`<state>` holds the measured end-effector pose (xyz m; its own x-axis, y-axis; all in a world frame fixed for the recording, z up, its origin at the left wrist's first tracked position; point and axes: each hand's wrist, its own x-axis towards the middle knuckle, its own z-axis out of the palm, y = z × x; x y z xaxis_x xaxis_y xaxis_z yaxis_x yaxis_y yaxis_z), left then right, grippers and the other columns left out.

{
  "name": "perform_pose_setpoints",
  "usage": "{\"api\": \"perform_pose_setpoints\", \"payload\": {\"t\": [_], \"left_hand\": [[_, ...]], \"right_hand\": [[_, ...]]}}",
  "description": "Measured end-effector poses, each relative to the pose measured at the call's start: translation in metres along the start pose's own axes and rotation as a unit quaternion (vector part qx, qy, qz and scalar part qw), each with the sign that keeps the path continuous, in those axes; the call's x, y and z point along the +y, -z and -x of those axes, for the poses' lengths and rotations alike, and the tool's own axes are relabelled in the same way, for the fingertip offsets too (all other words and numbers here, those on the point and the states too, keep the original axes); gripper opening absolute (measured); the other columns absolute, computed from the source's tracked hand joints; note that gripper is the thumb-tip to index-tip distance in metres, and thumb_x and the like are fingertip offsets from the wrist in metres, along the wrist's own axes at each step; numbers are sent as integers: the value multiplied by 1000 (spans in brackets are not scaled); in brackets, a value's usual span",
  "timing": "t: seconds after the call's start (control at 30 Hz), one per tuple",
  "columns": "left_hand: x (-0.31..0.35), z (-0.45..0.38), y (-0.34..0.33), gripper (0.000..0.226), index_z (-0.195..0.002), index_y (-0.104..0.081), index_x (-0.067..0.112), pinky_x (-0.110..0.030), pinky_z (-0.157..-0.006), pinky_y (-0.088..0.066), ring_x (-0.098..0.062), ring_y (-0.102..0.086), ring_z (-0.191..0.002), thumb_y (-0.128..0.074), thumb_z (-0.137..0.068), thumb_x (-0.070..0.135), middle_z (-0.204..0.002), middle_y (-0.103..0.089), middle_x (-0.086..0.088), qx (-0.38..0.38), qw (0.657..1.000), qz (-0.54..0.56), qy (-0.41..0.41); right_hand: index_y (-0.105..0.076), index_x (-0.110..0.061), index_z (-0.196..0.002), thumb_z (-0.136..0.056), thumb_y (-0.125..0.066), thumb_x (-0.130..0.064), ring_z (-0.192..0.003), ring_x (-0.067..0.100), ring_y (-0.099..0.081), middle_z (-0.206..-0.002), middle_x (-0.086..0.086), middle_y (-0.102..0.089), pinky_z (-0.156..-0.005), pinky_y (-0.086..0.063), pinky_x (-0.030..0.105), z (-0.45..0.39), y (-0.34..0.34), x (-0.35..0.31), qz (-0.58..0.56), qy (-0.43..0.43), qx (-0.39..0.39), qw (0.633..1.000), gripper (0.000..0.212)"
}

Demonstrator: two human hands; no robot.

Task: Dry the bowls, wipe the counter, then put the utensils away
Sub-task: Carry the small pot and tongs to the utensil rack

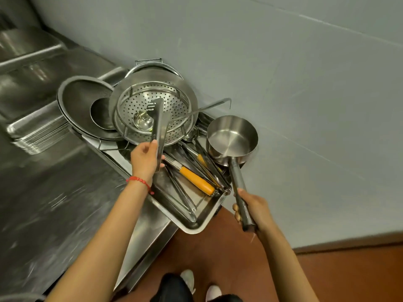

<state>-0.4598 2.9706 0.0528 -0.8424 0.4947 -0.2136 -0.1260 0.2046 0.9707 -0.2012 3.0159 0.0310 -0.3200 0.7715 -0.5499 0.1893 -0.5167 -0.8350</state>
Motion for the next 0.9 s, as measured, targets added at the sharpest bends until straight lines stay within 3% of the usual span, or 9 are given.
{"api": "perform_pose_setpoints", "payload": {"t": [0.13, 0.27, 0.4, 0.57, 0.7, 0.9], "left_hand": [[-3, -21, -10, 22, -90, -56, 5, -13, -35, -45, -3, -60, -44, -49, -93, 26, -71, -60, -8, 3, 1000, 6, 23], [0, -37, -18, 23, -75, -55, 14, -15, -37, -49, -7, -61, -46, -49, -93, 28, -70, -61, -6, -3, 999, 21, 39], [4, -50, -24, 24, -74, -54, 15, -16, -36, -49, -9, -63, -52, -48, -93, 28, -73, -60, -6, -19, 998, 26, 57], [13, -65, -30, 25, -72, -51, 11, -20, -35, -49, -11, -59, -37, -46, -94, 23, -68, -57, -6, -27, 992, 59, 112], [10, -71, -29, 32, -70, -49, 12, -26, -44, -51, -18, -59, -56, -40, -95, 31, -71, -57, -5, -39, 985, 49, 164], [-1, -63, -22, 37, -81, -55, 11, -24, -46, -52, -18, -61, -67, -36, -96, 39, -82, -62, -5, -65, 986, 18, 155]], "right_hand": [[-53, -8, -69, -90, -54, -29, -36, 19, -51, -50, 8, -59, -35, -43, 23, -13, 7, 0, 42, 10, -18, 999, 30], [-54, -5, -78, -91, -52, -30, -38, 19, -53, -54, 8, -60, -37, -44, 23, -23, 10, 3, 54, 9, -39, 998, 28], [-54, -1, -92, -92, -51, -30, -41, 20, -54, -56, 8, -61, -39, -46, 25, -32, 10, 11, 54, -14, -50, 997, 29], [-51, -2, -97, -91, -53, -31, -44, 21, -55, -58, 8, -61, -41, -47, 26, -38, 13, 20, 23, -58, -59, 996, 29], [-52, -4, -97, -90, -53, -32, -45, 21, -57, -58, 7, -64, -43, -48, 26, -41, 14, 20, 31, -57, -67, 996, 29], [-55, -4, -100, -91, -52, -33, -51, 22, -63, -67, 11, -69, -48, -53, 27, -43, 15, 21, 67, -34, -63, 995, 30]]}}
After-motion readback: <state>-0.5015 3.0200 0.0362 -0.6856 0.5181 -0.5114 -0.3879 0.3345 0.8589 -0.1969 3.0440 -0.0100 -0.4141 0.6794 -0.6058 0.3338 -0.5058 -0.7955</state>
